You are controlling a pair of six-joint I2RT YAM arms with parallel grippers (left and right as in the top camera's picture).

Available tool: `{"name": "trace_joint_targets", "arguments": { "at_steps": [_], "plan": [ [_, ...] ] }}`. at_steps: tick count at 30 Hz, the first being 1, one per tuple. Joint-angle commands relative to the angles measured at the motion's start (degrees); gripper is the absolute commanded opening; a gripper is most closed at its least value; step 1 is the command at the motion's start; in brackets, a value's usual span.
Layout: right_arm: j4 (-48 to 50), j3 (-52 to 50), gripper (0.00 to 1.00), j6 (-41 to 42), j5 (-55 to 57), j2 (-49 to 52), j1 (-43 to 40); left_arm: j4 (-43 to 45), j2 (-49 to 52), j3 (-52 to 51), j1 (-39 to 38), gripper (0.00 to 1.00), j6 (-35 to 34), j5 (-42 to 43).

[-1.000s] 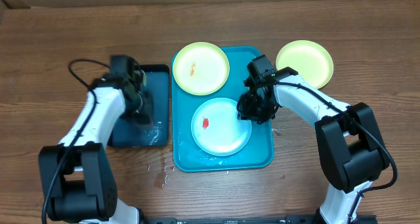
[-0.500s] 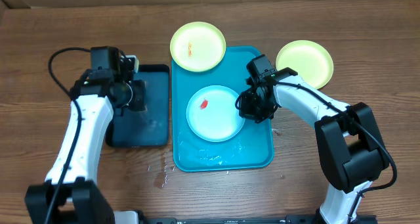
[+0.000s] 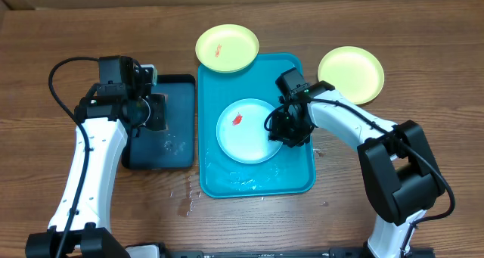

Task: Clean dirty plates on tray and stack at the side
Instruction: 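Lift the green sponge with the left gripper off the black tray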

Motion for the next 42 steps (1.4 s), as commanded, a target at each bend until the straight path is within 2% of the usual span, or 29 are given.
{"name": "trace_joint_targets", "arguments": {
  "at_steps": [1, 11, 13, 15, 19, 25, 33, 36, 42],
  "plan": [
    [0.37, -0.15, 0.44, 0.24, 6.80, -0.35, 1.51, 0.02, 1.57, 1.16, -0.07, 0.04, -0.63, 1.03],
    [0.90, -0.15, 0.43, 0.24, 9.07, -0.35, 4.94, -0.02, 13.60, 1.01, -0.22, 0.04, -1.01, 1.05],
    [0.83, -0.15, 0.47, 0.22, 9.09, -0.35, 5.64, 0.48, 16.22, 1.01, -0.22, 0.04, -1.03, 1.05],
    [0.74, -0.15, 0.57, 0.24, 9.07, -0.35, 6.01, 0.72, 18.60, 1.01, -0.22, 0.04, -1.53, 1.05],
    [0.55, -0.13, 0.59, 0.20, 9.07, -0.35, 6.01, 1.01, 20.94, 1.01, -0.22, 0.04, -2.12, 1.05],
    [-1.95, 1.88, 0.61, -2.86, 9.07, -0.37, 5.35, 1.33, 18.78, 1.20, -0.20, 0.04, -2.99, 1.05],
    [-8.33, 9.16, 0.67, -6.47, 9.05, -0.37, 5.05, 1.16, 10.49, 1.20, -0.22, 0.04, -4.48, 1.05],
    [-9.22, 10.56, 0.72, -6.49, 9.09, -0.37, 5.05, 0.66, 7.58, 1.20, -0.22, 0.04, -4.90, 1.03],
    [-6.93, 10.58, 0.88, -7.48, 10.73, -0.37, 5.05, 0.11, 5.92, 1.14, -0.22, 0.04, -4.90, 0.98]
  ]
}}
